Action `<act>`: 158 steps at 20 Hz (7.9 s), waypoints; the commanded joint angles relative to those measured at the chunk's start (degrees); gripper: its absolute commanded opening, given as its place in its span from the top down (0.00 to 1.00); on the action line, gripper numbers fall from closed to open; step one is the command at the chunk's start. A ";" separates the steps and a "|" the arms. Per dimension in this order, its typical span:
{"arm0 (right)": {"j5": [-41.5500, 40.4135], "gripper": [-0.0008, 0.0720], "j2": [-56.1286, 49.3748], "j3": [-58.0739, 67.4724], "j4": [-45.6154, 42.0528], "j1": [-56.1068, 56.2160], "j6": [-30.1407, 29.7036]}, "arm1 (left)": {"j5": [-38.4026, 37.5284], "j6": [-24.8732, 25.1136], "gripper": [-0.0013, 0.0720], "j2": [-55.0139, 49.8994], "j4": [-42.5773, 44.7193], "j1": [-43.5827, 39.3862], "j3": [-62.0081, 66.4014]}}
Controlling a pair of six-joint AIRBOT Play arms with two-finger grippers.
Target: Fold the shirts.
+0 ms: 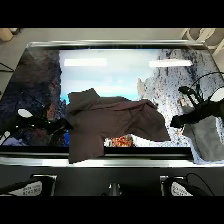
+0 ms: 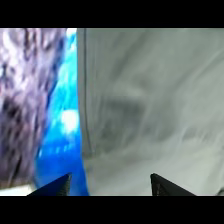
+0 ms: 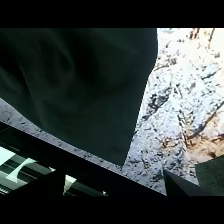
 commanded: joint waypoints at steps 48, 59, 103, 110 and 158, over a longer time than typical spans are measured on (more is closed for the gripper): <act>-24.48 0.96 37.48 37.94 1.11 -0.50 1.01 | 26.29 -8.74 0.95 44.78 8.11 -3.76 54.66; 6.64 0.96 3.48 35.47 -0.22 0.35 3.67 | -3.80 -17.38 0.95 19.54 21.44 -3.82 46.88; 10.08 0.32 -14.58 14.23 -2.40 1.99 3.30 | -18.47 -5.99 0.42 2.95 17.97 3.45 16.31; 4.04 0.32 -5.79 -4.61 1.16 -1.33 0.42 | -10.29 -2.40 0.42 17.29 11.91 3.65 -14.27; -10.71 0.96 1.64 -4.26 14.47 0.20 -1.51 | 1.99 -5.11 0.96 25.27 11.93 -1.66 4.00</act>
